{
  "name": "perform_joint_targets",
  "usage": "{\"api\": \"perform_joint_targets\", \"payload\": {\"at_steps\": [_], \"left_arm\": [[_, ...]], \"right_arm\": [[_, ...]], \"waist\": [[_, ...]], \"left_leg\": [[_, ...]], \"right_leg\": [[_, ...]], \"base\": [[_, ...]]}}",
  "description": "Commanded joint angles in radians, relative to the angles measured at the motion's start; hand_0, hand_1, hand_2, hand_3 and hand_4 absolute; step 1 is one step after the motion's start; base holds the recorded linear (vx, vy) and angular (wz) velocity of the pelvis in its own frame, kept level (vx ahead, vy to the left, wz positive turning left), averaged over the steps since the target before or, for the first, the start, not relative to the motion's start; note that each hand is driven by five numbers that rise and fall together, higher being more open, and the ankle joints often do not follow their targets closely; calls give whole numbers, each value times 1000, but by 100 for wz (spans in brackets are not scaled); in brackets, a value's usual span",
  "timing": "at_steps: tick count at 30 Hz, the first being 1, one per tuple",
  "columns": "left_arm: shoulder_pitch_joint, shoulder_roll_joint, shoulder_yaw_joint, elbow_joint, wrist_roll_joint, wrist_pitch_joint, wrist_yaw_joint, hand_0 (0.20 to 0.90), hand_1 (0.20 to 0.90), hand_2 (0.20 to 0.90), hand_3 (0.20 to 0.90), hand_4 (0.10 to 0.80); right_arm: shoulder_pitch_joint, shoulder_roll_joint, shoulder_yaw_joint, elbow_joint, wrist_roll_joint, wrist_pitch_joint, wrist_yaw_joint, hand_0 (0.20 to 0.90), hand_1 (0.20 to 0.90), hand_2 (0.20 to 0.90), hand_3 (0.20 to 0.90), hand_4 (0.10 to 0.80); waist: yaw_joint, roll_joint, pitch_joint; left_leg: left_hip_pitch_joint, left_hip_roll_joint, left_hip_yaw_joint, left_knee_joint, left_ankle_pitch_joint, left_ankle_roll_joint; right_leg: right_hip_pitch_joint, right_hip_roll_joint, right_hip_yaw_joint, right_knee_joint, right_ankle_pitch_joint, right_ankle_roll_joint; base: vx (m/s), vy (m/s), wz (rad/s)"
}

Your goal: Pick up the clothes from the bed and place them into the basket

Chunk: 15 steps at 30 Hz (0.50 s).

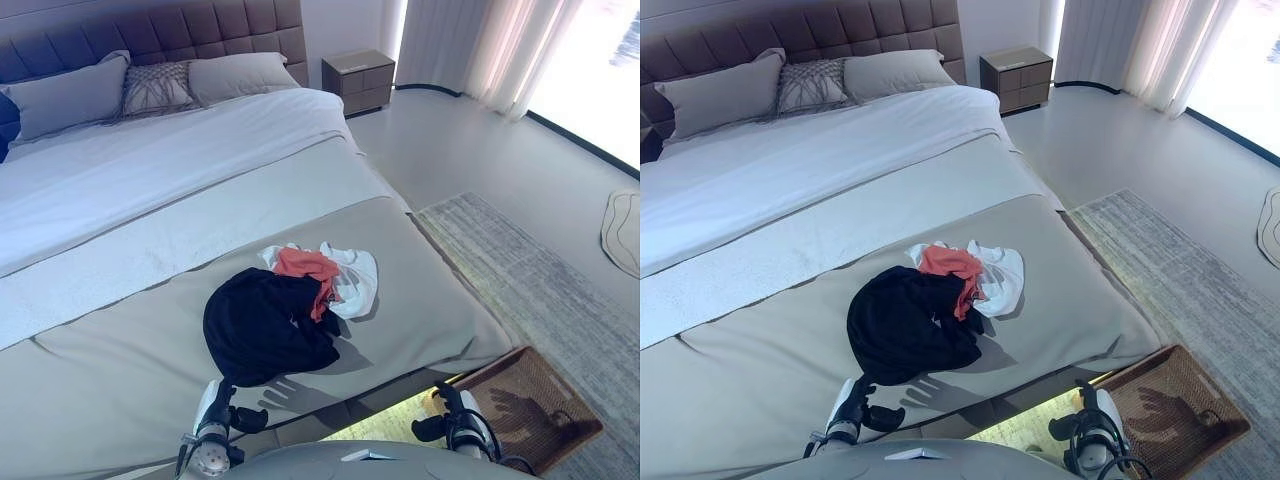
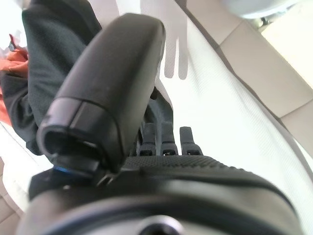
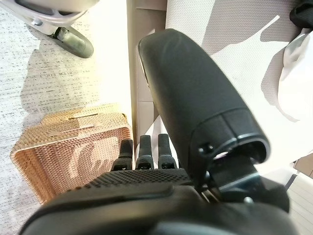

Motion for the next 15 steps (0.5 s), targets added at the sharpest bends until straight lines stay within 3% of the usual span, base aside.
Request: {"api": "perform_joint_targets", "payload": {"at_steps": [1, 15], "left_arm": [[-95, 11, -12, -14, -38, -57, -3, 900, 900, 900, 900, 800], [-90, 3, -4, -3, -42, -63, -2, 900, 900, 900, 900, 800]], "right_arm": [[-108, 12, 20, 24, -13, -23, -37, 900, 900, 900, 900, 800], [-107, 18, 13, 18, -22, -46, -97, 900, 900, 900, 900, 800]], "waist": [[15, -40, 23], [15, -33, 21]], "left_leg": [[61, 16, 16, 7, -105, -5], [60, 15, 14, 7, -103, -6]], "right_leg": [[21, -36, 27, 18, -15, 18], [22, -38, 25, 18, -15, 19]], "base": [[0, 0, 0], [0, 0, 0]]}}
